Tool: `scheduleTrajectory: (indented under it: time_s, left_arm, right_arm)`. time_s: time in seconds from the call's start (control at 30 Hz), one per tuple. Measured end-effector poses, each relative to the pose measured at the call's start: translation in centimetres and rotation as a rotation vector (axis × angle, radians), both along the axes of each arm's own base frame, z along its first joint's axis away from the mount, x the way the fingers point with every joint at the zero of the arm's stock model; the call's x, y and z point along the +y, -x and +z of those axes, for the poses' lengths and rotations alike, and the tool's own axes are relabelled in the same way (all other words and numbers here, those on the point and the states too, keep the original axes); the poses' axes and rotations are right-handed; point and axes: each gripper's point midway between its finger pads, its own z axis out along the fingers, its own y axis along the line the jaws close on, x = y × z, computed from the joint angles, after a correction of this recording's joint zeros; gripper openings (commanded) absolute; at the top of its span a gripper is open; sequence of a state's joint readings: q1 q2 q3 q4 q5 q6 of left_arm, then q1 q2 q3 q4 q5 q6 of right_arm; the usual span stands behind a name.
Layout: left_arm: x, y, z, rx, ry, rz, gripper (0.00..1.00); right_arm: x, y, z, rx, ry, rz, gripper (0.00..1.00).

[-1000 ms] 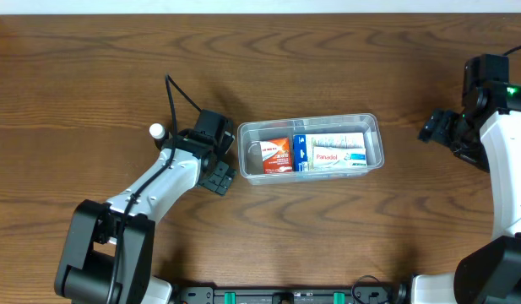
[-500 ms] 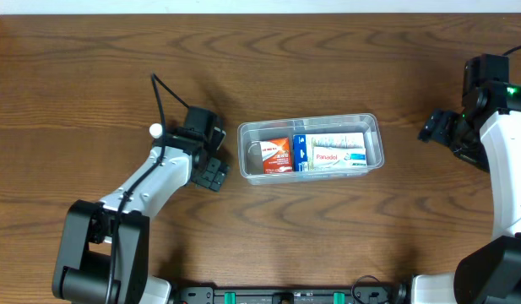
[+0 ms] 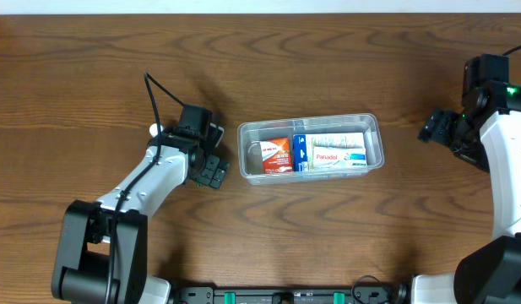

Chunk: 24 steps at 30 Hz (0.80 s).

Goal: Pack container
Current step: 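Lower the left gripper onto the green Zam-Buk tin and grasp it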

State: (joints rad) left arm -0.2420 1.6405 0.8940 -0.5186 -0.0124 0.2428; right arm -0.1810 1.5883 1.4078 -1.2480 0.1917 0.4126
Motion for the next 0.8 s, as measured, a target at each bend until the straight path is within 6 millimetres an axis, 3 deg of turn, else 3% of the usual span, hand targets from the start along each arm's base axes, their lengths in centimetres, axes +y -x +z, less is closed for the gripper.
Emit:
scheduleTrajectory:
  time_s: [0.37, 0.8]
  left_arm:
    - [-0.3, 0.4, -0.1, 0.017, 0.032, 0.056, 0.9]
    - [-0.2, 1.4, -0.3, 0.06, 0.058, 0.194, 0.77]
  right_arm:
    - [0.0, 0.0, 0.0, 0.0, 0.0, 0.0, 0.99]
    - [0.0, 0.0, 0.0, 0.0, 0.0, 0.0, 0.99]
